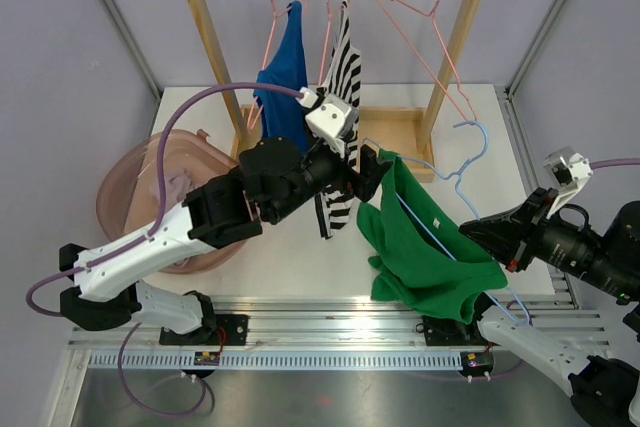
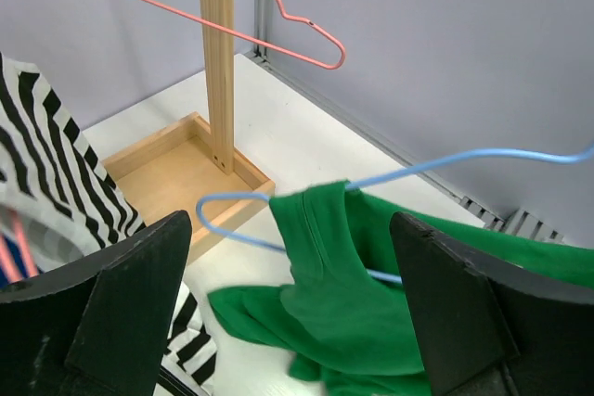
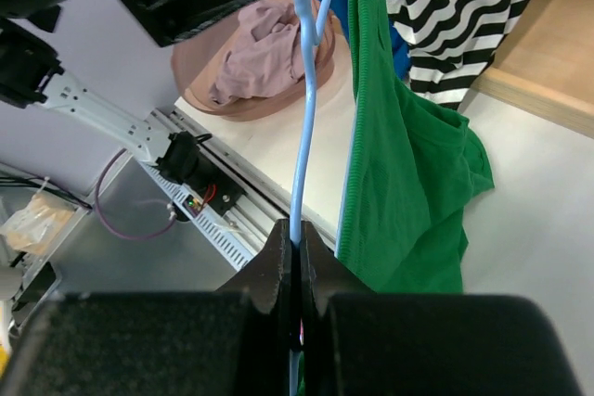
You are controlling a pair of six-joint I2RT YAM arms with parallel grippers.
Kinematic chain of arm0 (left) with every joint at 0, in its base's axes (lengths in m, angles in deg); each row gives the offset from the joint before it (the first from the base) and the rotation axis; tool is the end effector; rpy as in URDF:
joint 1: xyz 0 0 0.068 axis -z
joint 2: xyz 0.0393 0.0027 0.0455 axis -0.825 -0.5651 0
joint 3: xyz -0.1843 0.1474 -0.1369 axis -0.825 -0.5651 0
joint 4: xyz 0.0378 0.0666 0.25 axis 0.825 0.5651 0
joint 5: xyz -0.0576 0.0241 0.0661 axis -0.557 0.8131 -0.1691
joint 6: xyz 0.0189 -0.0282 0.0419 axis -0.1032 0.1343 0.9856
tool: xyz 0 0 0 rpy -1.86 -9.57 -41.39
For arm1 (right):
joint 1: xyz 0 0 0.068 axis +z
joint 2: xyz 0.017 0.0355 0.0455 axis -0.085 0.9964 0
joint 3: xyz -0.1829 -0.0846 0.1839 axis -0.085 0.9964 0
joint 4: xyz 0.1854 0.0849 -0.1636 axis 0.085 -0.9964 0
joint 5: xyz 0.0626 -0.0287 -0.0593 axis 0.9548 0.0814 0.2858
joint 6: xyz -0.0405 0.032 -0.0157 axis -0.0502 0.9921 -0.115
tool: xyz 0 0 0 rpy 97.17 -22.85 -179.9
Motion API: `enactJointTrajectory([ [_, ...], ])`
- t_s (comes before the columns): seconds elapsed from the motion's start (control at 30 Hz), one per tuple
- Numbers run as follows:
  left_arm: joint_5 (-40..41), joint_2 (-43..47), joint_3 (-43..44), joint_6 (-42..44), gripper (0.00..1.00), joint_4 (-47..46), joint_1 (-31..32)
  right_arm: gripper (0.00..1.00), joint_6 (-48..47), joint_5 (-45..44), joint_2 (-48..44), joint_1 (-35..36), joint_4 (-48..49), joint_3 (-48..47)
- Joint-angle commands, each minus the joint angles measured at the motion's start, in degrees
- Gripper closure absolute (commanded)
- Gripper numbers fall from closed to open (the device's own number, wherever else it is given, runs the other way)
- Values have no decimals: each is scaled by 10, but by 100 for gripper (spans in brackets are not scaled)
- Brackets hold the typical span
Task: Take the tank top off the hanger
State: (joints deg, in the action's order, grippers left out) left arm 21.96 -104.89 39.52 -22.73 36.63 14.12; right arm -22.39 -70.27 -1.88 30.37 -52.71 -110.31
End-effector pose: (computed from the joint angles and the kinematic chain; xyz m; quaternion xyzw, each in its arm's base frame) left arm 0.1045 -0.2449 0.4973 0.2484 0.6758 -0.3267 0.6123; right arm 0.0028 0.0117 0.5044 -0.1898 0.7624 0.3502 0.5100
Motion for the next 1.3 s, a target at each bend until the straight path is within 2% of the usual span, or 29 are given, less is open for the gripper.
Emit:
enactJointTrajectory([
  [0.0, 28, -14, 28, 26, 13, -36, 7, 100, 15, 37, -3, 2, 26, -38],
  [0.07, 28, -17, 19, 23, 17, -40, 10, 100, 15, 32, -2, 2, 25, -49],
  [0.27, 25, -16, -10, 17, 15, -57, 11, 100, 15, 22, 6, 2, 32, -69],
  [0.47, 10, -32, -2, 13, 14, -67, 12, 100, 15, 43, 8, 2, 49, -58],
  [0.57, 11, -39, 4, 11, 17, -68, 12, 100, 14, 44, 7, 2, 55, -57],
  [0.63, 18, -46, 3, 13, 24, -67, 12, 100, 13, 42, 6, 2, 58, -59],
  [0.67, 19, -47, 2, 13, 33, -66, 11, 100, 13, 40, 5, 2, 59, -61],
  [0.8, 31, -60, 2, 19, 39, -67, 11, 100, 12, 41, 3, 2, 68, -55],
  [0.83, 31, -61, 3, 21, 47, -68, 11, 100, 11, 41, 2, 2, 69, -52],
  [0.87, 32, -62, 4, 21, 63, -68, 12, 100, 10, 41, 3, 2, 69, -50],
  [0.93, 43, -67, 9, 21, 75, -66, 11, 100, 8, 40, 2, 2, 70, -44],
  [0.97, 48, -68, 11, 19, 87, -63, 11, 100, 5, 34, 1, 2, 70, -42],
  [1.03, 84, -66, 11, 14, 97, -59, 11, 100, -3, 27, -5, 2, 66, -30],
  [1.1, 132, -62, 7, 3, 100, -50, 11, 100, -13, 18, -13, 2, 67, -15],
  [1.17, 255, -50, -3, -15, 100, -35, 10, 100, -29, 30, -31, 2, 72, 16],
  [1.27, 328, -22, -16, -68, 100, 13, -4, 100, -43, 56, -49, 2, 73, 39],
])
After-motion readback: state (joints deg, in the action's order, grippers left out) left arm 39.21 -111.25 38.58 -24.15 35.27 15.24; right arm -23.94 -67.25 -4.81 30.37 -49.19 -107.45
